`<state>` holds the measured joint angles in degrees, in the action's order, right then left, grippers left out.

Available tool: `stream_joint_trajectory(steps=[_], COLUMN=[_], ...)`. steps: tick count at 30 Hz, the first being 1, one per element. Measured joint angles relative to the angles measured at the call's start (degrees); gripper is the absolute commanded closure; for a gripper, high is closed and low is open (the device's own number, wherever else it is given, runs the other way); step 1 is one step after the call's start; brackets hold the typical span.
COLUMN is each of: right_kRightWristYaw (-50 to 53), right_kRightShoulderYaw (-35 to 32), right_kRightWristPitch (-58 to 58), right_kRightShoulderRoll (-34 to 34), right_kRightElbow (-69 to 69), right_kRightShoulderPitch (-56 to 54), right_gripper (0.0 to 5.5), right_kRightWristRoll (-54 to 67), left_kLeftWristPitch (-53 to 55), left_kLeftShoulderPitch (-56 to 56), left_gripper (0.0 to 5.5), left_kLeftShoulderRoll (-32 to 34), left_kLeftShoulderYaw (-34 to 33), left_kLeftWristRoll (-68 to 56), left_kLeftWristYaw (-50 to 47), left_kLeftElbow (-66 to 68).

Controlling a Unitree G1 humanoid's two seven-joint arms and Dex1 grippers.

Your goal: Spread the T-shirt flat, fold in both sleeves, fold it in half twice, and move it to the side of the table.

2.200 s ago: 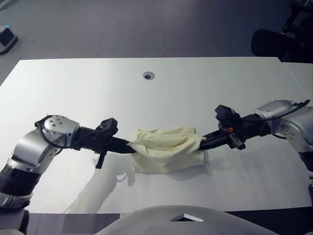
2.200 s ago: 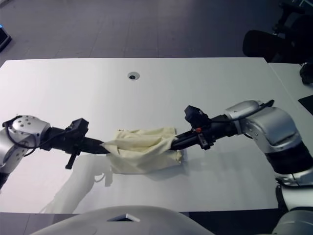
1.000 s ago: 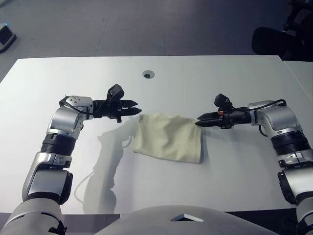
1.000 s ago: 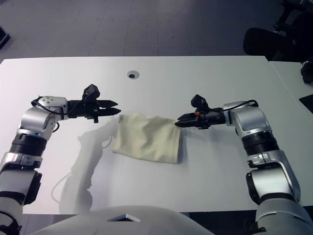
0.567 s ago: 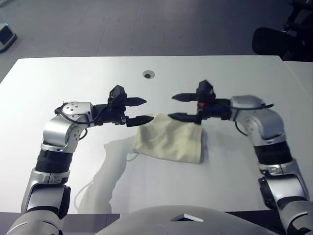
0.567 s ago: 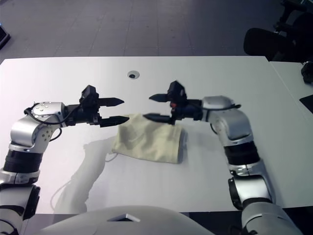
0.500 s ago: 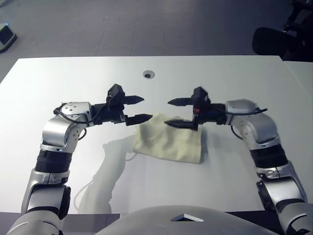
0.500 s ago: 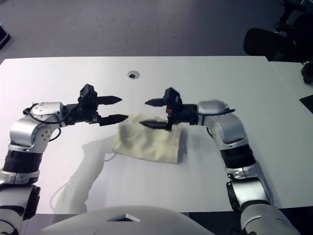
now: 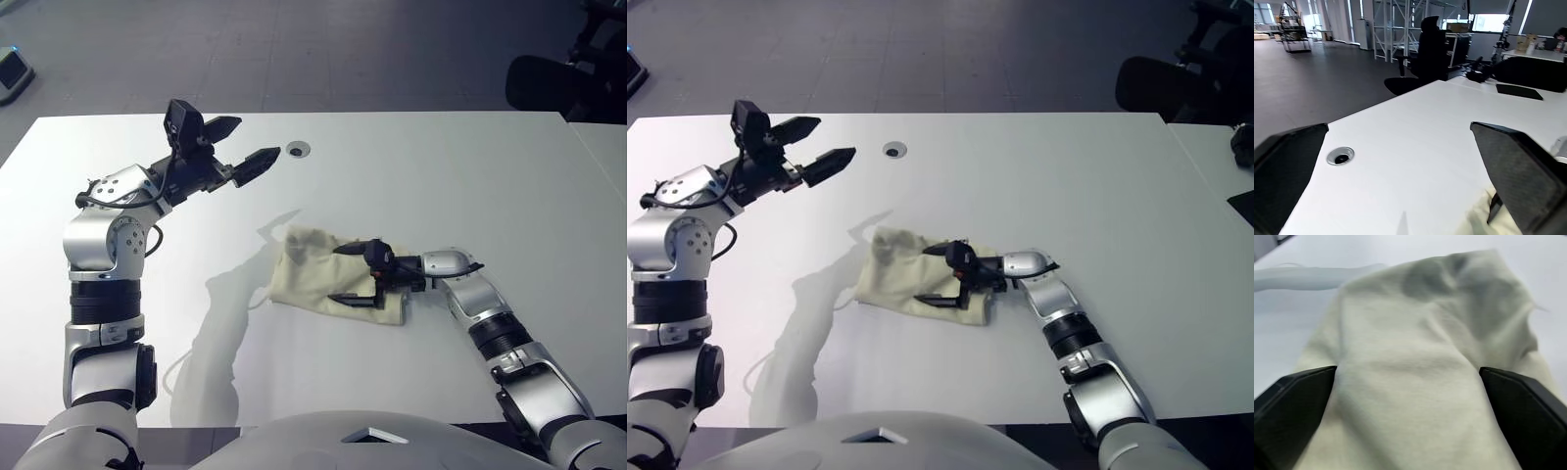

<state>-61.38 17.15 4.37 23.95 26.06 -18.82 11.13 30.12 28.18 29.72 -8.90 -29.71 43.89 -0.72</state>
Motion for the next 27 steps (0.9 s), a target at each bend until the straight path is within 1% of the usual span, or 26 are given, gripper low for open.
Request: stream_joint_trajectory(steps=[4,10,12,16,19,20,21,22,27], right_kRightWristYaw=[8.2,23.8,27.9,32.2,35.6,39.8,44.4,46.4,52.2], right_kRightShoulderYaw=[-6.2,-16.4,-18.8,-21.1,-21.6,-21.8,-22.2,-22.6,-23.1], right_kRightWristPitch=[2.6,3.4,4.0,6.2,9.5,12.2,13.8,13.5,5.6], right_kRightShoulderRoll=[2.2,7.5,8.9,10.5,10.9,11.0,11.3,11.4,9.2], right_kRightElbow=[5.1,15.6,18.9,23.8,26.3,26.7,24.2,20.7,0.3], right_kRightShoulderPitch=[0.8,1.1,1.1,1.1,1.1,1.7,3.5,4.5,5.0], right_gripper=[0.12,0.12,0.12,0.12,0.12,0.12,0.12,0.12,0.12], right_kRightWristRoll=[1.6,6.2,7.2,8.6,8.0,5.8,2.5,1.6,0.3], left_kLeftWristPitch=[0.2,1.5,1.9,2.4,2.6,2.6,2.5,2.2,1.5], left_kLeftShoulderPitch=[-0.2,-4.4,-5.9,-8.3,-9.6,-10.1,-10.7,-11.1,-12.1], left_gripper=[0.1,0.1,0.1,0.1,0.1,0.1,0.1,0.1,0.1], left_kLeftShoulderRoll=[-1.5,-4.5,-5.4,-7.4,-8.9,-9.5,-10.1,-10.4,-11.2], left_kLeftShoulderYaw=[-1.7,-1.8,-1.8,-1.8,-1.8,-1.9,-2.2,-2.5,-2.6], left_kLeftWristRoll=[-1.1,-2.1,-2.2,-2.2,-2.2,-1.7,-0.3,0.7,3.8], left_kLeftWristYaw=[-4.6,-10.6,-12.8,-16.6,-19.6,-21.8,-24.5,-26.0,-30.2], left_kLeftElbow=[-4.5,-12.1,-14.2,-16.5,-17.9,-18.6,-19.2,-19.5,-20.5])
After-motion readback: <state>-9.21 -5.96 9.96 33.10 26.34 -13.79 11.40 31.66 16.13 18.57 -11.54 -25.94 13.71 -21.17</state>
